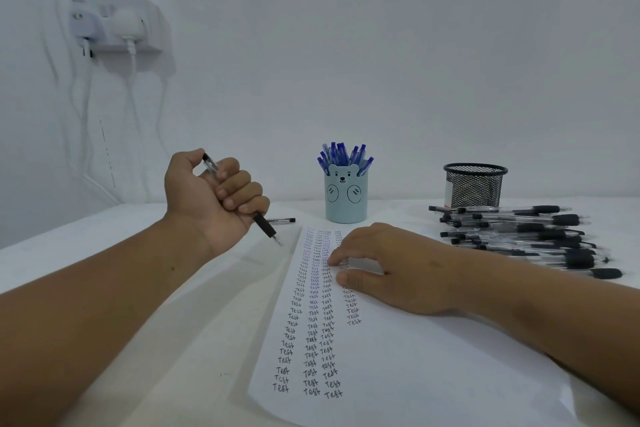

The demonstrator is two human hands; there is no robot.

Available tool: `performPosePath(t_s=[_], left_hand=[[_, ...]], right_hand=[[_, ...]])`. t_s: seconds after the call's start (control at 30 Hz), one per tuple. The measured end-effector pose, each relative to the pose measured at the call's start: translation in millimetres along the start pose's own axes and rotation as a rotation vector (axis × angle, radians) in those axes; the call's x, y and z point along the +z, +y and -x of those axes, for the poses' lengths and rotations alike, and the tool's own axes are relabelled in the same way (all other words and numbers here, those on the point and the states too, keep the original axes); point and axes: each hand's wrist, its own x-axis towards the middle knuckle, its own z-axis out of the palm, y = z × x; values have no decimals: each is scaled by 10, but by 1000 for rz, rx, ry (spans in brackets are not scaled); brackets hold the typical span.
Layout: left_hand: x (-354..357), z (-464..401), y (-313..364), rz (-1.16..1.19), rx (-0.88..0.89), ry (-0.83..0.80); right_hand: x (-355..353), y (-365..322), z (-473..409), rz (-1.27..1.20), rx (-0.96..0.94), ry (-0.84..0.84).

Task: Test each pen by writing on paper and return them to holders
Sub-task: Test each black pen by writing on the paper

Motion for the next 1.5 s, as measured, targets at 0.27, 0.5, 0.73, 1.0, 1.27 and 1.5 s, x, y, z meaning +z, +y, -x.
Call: performPosePath(t_s=[0.27,0.5,0.73,1.0,1.27,1.5], left_hand=[[11,4,-20,2,-6,-21],[33,13,-22,11,-6,-31],[27,-62,-60,-253,-18,75],[98,-35,-128,-322,-18,72],[224,98,-248,-360,-156,-189],[149,98,-246,-530,-193,-297]], right_hand=[[-17,-27,22,2,8,-6],[-17,-39,19,-2,12,2],[-14,-35,19,-12,18,30],[-63,-55,24,-66,75,497],[-189,-238,71,219,156,448],[-192,-190,51,199,225,445]])
